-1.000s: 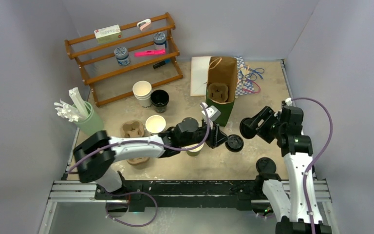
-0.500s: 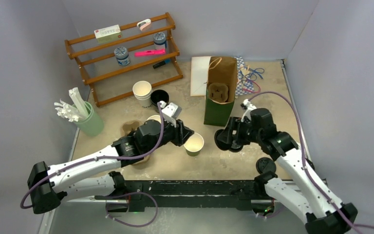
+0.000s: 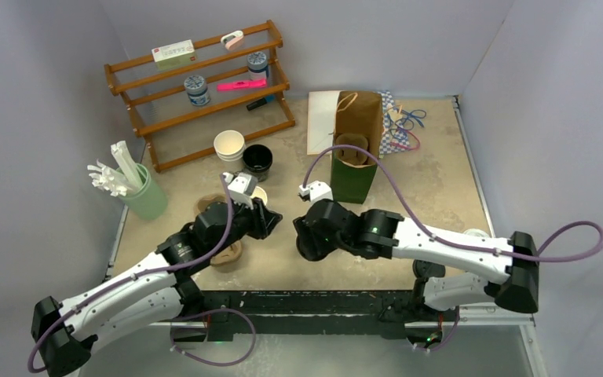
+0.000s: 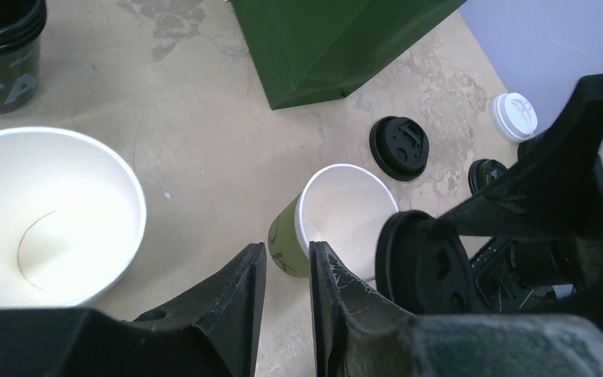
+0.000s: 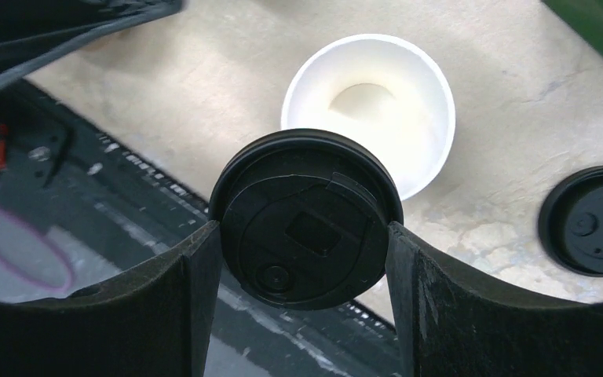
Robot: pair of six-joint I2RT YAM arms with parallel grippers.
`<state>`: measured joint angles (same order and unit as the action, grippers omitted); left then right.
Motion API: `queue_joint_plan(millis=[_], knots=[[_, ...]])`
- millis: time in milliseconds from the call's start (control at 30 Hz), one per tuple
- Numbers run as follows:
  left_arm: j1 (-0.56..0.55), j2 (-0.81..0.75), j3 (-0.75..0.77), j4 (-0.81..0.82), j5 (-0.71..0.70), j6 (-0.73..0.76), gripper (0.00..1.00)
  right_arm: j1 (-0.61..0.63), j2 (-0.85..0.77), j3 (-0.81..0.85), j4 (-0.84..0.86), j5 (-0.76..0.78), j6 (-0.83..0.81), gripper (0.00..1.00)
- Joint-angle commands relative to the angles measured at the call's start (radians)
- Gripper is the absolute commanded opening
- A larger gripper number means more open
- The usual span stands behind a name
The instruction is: Pack the takeout coffee
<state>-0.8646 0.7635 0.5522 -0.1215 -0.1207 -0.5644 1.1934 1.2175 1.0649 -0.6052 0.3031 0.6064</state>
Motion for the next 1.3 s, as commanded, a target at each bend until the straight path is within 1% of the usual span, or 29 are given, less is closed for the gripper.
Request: queue_joint_plan(millis=[0,100,233,300,433,533,700,867,1100,1267], knots=[[0.006,-0.09,-0.06,-0.019,-0.054,-0.065,0.29,0.008,0.06,0.054,-0.015,0.143,-0.056,0.46],[0.006,-0.148,-0.111,0.001,-0.049,-0.086,0.29,0.007,0.077,0.058,0.0,0.172,-0.089,0.48],[0.005,-0.163,-0.14,0.013,-0.034,-0.091,0.29,0.007,0.087,0.078,0.002,0.153,-0.154,0.48],[0.006,-0.152,-0.141,0.013,-0.028,-0.089,0.29,0.005,0.1,0.092,0.009,0.155,-0.184,0.5],[0.005,-0.137,-0.14,0.007,-0.052,-0.096,0.29,-0.018,0.15,0.141,-0.01,0.127,-0.224,0.49],[0.006,-0.135,-0.146,0.013,-0.072,-0.103,0.29,-0.035,0.18,0.167,-0.019,0.116,-0.231,0.49],[0.005,-0.131,-0.149,0.034,-0.071,-0.099,0.29,-0.083,0.204,0.18,-0.029,0.068,-0.248,0.49],[0.006,-0.111,-0.151,0.048,-0.064,-0.091,0.29,-0.101,0.213,0.192,-0.05,0.027,-0.261,0.5],[0.005,-0.059,-0.167,0.105,-0.028,-0.099,0.29,-0.125,0.225,0.2,-0.073,-0.027,-0.281,0.51],[0.005,-0.018,-0.18,0.185,0.011,-0.103,0.27,-0.136,0.247,0.198,-0.064,-0.054,-0.291,0.51]])
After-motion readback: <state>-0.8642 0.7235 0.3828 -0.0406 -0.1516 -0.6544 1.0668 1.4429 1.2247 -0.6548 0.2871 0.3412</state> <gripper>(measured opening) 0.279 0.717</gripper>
